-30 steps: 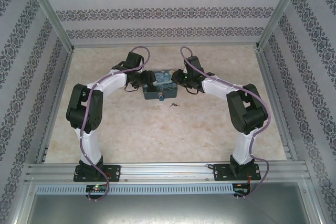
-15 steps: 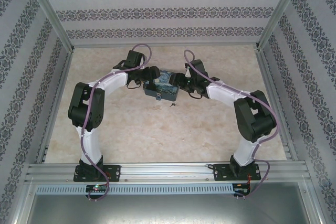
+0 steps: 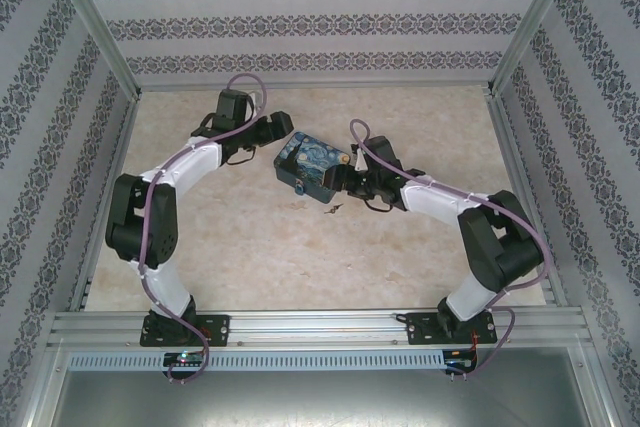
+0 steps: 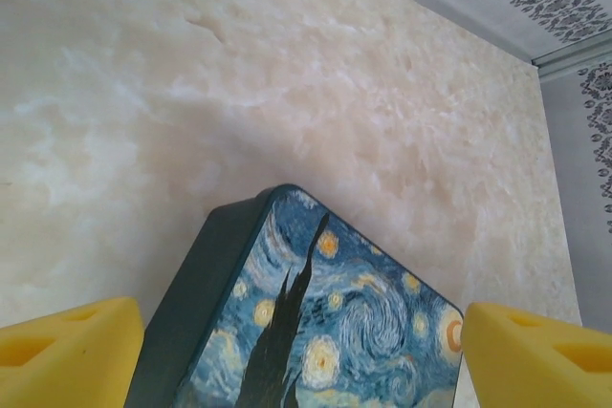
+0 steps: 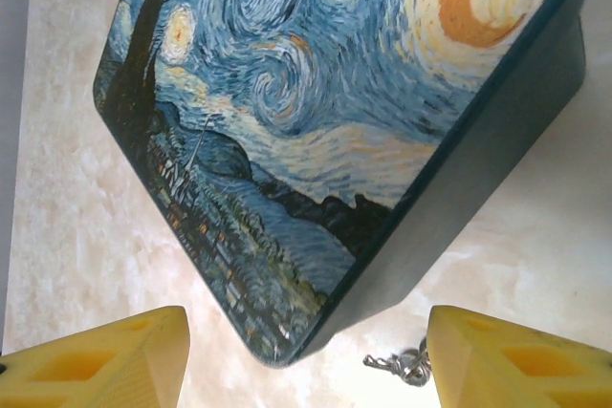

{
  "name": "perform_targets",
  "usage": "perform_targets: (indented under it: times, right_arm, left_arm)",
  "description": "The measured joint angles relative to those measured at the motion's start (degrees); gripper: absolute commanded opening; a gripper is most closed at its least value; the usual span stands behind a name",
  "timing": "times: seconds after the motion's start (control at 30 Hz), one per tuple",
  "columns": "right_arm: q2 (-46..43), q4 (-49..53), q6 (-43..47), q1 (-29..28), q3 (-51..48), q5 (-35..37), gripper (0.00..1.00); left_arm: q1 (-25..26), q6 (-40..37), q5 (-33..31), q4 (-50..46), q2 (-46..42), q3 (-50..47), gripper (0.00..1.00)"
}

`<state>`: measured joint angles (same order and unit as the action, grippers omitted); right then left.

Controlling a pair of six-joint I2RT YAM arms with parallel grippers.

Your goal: Unlock a padlock with a key

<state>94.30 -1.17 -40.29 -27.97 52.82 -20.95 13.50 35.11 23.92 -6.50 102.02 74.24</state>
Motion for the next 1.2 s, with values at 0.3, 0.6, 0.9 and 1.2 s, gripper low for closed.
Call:
perform_targets:
  times: [0.3, 0.6, 0.9, 1.2]
  right_arm:
    - [11.8, 0.4, 0.0, 0.9, 13.7, -1.3, 0.65]
    - [6.7, -0.1, 0.5, 2.6, 7.0, -0.5, 0.65]
    - [2.1, 3.1, 4.0, -0.8, -0.8, 0.8, 0.60]
    - [6.6, 9.0, 12.7, -4.9, 6.9, 1.8, 0.60]
  left_arm:
    - [0.0, 2.9, 0.9, 1.4, -8.7, -11.4, 0.90]
    - [1.9, 5.5, 1.8, 1.9, -21.7, -22.1, 0.97]
    - [3.7, 7.9, 1.8, 1.9, -27.1, -25.9, 1.00]
    - [4.5, 8.5, 1.7, 0.7, -28.3, -26.4, 1.00]
